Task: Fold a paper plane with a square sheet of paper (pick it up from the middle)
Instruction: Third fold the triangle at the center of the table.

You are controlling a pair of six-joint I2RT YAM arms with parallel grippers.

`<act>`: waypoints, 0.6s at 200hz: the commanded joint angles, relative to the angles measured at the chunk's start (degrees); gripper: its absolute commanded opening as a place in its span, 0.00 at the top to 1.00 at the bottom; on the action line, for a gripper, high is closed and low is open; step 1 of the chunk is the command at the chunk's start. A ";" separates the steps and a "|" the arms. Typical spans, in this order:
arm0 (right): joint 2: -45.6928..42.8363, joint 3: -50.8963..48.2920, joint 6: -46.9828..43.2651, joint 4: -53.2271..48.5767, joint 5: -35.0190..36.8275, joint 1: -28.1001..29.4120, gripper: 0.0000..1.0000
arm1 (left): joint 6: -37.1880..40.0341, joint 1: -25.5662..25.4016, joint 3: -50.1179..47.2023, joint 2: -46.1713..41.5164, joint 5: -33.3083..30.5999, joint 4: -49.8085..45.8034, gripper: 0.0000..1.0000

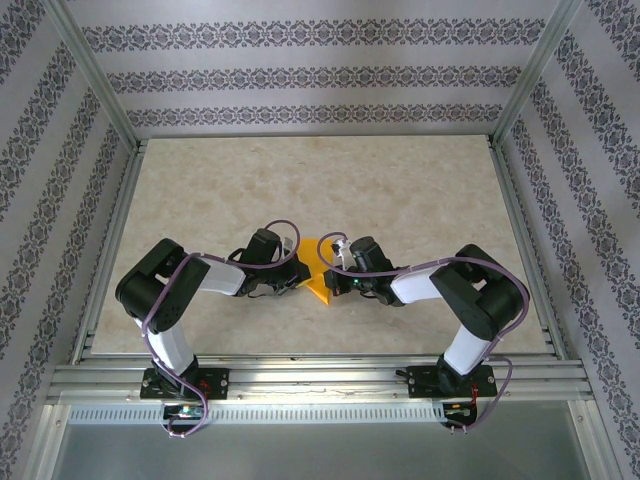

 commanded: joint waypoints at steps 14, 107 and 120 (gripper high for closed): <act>-5.58 1.66 3.32 -6.27 -2.51 -1.54 0.76 | 2.39 -0.69 -0.94 2.21 -1.01 -3.19 1.00; -8.04 11.39 11.88 -25.50 -15.57 1.30 0.84 | 2.30 -0.68 -0.75 2.43 -0.66 -2.19 1.00; -6.59 12.94 11.82 -27.01 -14.51 3.05 0.88 | 2.13 -0.68 -0.82 2.56 -0.66 -1.93 1.00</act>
